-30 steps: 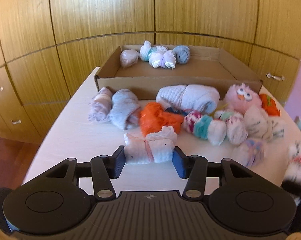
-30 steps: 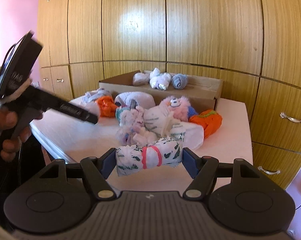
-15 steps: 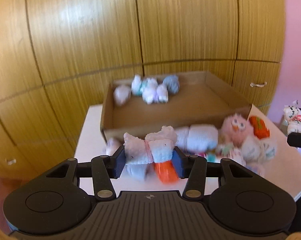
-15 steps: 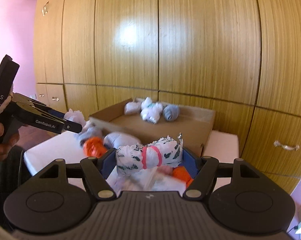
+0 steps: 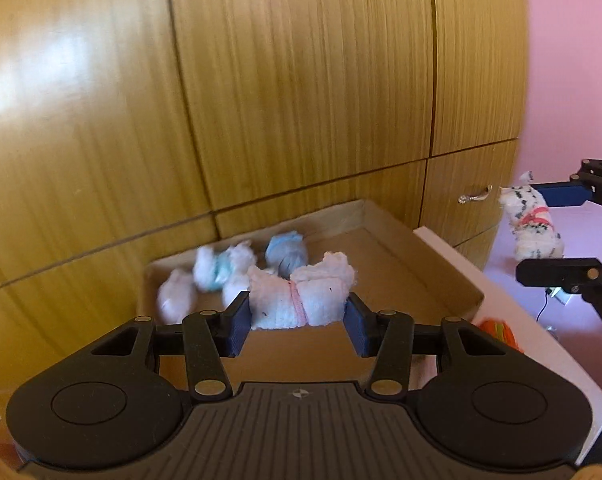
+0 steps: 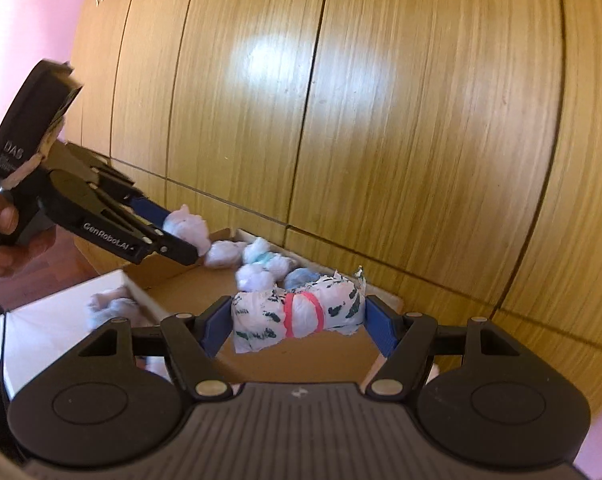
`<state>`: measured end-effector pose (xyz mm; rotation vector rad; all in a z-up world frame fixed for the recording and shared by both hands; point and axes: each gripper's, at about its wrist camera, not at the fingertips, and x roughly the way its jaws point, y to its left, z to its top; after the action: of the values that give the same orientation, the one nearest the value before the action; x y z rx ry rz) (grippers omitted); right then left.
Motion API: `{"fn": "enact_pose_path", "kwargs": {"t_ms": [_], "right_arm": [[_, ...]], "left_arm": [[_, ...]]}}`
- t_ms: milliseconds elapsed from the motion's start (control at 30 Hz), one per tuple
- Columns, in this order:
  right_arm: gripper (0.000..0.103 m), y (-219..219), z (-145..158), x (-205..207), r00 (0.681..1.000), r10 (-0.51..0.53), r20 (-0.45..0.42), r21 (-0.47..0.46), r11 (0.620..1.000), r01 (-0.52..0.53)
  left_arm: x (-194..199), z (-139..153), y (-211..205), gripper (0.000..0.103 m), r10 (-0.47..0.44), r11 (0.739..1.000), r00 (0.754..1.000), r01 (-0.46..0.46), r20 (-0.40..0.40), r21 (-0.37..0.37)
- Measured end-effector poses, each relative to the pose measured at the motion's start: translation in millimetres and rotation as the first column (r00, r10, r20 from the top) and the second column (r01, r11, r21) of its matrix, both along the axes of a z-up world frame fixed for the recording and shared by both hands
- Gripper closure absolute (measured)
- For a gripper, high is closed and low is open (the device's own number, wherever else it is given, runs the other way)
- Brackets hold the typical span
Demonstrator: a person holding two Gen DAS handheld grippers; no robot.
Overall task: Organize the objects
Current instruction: 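Carry both socks into the box and open both grippers to release them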
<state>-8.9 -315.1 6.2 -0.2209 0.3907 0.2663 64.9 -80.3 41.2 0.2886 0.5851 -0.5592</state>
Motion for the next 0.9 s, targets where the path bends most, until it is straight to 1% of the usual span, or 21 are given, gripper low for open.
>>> {"fn": "enact_pose_path", "kwargs": {"t_ms": [100,200,267,333,400,533,733,900], "right_arm": [[0.036,-9,0,26,1.0,-0.001,-0.018,-0.029,1.0,0.0],[0.036,-21,-3,51,0.999,0.0,-0.05,-0.037,0.999,-0.002],[0.036,-26,-9,70,0.997,0.002,-0.077,-0.056,0.998,-0.006],[0.036,-27,-16,87,0.994,0.012,-0.104,-0.08,0.997,-0.02],[0.036,-27,-23,103,0.992,0.016,-0.125,-0.105,0.994,-0.029],[0.036,-28,-37,132,0.986,0.026,-0.166,-0.143,0.988,-0.05],[0.036,-24,-66,173,0.969,0.047,-0.242,-0.242,0.964,-0.107],[0.037,-21,-83,207,0.955,0.058,-0.29,-0.258,0.956,-0.136]], "left_arm": [[25,-5,-19,0.047,-0.031,1.0,0.999,0.031,-0.014,-0.001],[51,-12,-37,0.047,-0.061,0.998,0.997,0.06,-0.042,-0.005],[69,-18,-51,0.047,-0.084,0.996,0.994,0.084,-0.066,-0.009],[82,-25,-63,0.047,-0.096,0.995,0.993,0.096,-0.065,0.008],[101,-33,-76,0.047,-0.11,0.994,0.989,0.112,-0.096,0.008],[131,-51,-95,0.047,-0.105,0.994,0.983,0.108,-0.148,0.013],[164,-74,-116,0.047,-0.088,0.995,0.976,0.096,-0.197,0.036],[176,-92,-124,0.048,-0.07,0.996,0.974,0.081,-0.214,0.042]]}}
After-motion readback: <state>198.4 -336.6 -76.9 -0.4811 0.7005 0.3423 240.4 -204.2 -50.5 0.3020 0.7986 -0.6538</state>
